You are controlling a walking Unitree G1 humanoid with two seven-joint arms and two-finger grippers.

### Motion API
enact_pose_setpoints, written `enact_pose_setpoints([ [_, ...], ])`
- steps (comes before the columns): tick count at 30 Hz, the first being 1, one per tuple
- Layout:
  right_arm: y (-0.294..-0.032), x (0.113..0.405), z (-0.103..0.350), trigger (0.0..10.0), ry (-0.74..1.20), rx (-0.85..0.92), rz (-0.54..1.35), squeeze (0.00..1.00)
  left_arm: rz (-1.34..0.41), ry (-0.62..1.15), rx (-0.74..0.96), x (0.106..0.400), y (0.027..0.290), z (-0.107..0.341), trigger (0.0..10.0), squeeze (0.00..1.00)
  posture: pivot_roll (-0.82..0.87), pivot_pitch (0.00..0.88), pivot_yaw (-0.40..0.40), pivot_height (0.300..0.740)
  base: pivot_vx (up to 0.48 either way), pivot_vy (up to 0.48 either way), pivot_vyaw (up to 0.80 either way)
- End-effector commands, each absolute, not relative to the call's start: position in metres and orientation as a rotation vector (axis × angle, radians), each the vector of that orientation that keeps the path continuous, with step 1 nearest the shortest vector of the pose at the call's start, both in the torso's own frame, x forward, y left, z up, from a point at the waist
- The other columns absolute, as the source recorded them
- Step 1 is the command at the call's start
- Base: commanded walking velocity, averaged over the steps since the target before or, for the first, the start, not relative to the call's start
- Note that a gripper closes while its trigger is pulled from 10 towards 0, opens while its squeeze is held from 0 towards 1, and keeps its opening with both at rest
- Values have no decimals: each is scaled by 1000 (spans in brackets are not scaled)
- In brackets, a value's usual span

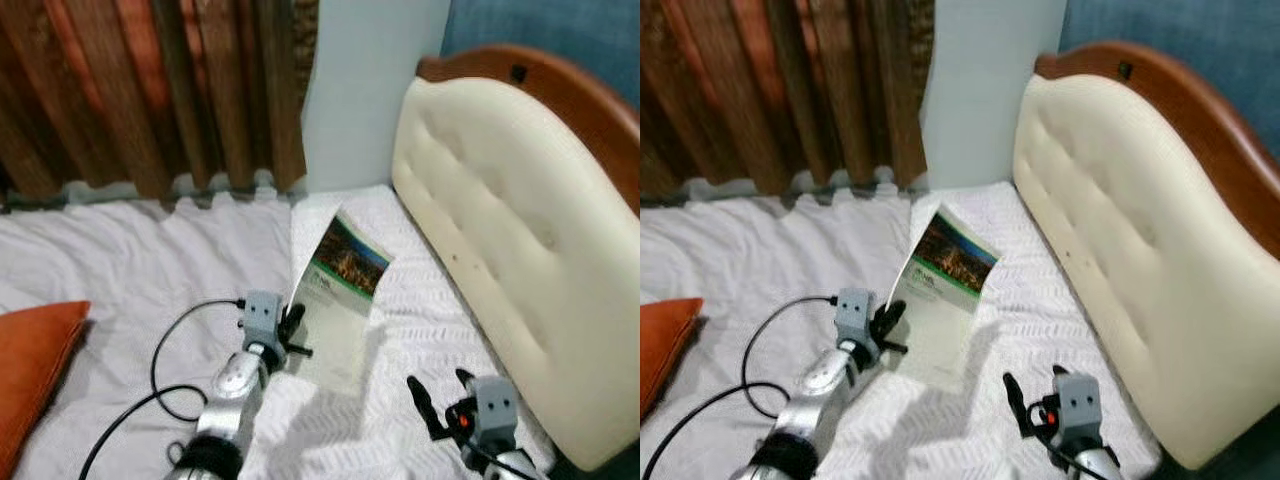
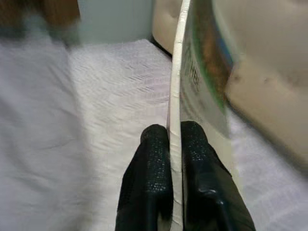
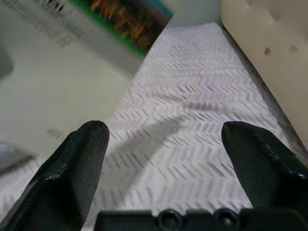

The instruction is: Clean up the room

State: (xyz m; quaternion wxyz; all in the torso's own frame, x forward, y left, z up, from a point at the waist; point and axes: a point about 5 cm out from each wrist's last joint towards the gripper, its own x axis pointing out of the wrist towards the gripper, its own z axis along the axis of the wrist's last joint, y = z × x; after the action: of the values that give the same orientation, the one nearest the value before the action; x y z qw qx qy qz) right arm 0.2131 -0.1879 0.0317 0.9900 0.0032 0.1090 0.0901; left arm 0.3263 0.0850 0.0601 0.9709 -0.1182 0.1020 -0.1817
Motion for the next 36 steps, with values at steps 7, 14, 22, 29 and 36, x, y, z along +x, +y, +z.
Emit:
enact_pose_setpoints([
  [7,-202,155,58,10000,310,-87,255,0,-322,424,-878,329,0,70,10000,0,-427,378,-184,740,0,0,0],
  [14,-196,117,81,10000,364,-82,278,0,-128,489,-945,325,18,51,10000,0,-513,496,-231,740,0,0,0],
  [22,-177,97,89,10000,414,-23,279,0,-33,493,-786,331,59,40,10000,0,-488,522,-199,740,0,0,0],
  [29,-176,98,84,10000,437,-8,252,0,47,454,-675,337,102,39,10000,0,-456,515,-166,740,0,0,0],
  [36,-179,103,81,10000,444,-12,252,0,113,483,-735,328,100,27,10000,0,-424,499,-165,740,0,0,0],
])
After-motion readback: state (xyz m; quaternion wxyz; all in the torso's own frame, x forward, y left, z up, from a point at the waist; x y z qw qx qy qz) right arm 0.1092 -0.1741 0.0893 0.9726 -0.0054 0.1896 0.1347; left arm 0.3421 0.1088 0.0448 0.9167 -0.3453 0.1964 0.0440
